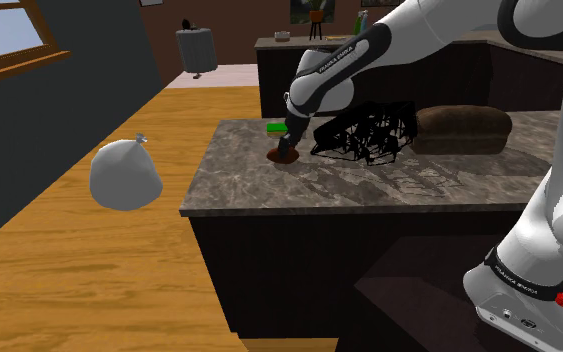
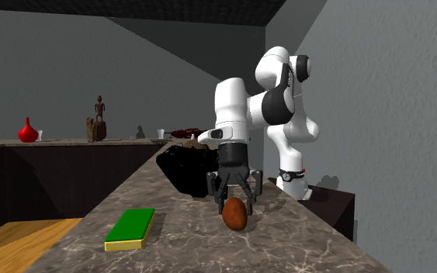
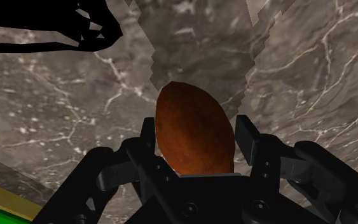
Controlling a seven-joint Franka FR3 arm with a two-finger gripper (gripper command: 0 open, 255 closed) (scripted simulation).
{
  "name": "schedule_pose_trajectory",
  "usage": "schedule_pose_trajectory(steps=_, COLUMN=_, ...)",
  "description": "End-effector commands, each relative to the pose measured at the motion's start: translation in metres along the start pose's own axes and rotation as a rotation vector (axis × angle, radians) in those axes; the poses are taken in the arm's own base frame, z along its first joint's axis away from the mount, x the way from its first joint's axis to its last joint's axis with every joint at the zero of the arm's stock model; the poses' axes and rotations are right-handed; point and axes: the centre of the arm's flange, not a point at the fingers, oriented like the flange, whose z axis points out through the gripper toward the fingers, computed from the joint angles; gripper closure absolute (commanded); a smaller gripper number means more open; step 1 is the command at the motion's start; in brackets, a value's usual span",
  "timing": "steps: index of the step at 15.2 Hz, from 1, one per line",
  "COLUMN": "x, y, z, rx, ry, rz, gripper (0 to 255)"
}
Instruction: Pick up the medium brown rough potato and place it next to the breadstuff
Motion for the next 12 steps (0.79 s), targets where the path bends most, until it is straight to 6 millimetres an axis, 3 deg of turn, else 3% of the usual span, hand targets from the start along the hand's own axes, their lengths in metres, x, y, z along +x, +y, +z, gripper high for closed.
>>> schedule_pose_trajectory(steps=1, x=0.0, y=0.0, z=0.0, rx=0.0, ry=-0.001, rz=0.0, gripper=255)
schedule_pose_trajectory(steps=8, x=0.0, y=0.0, z=0.0, rx=0.0, ry=-0.001, rz=0.0, gripper=255)
schedule_pose_trajectory(steps=12, x=0.005, y=-0.003, z=-0.02, rx=0.0, ry=-0.001, rz=0.0, gripper=255)
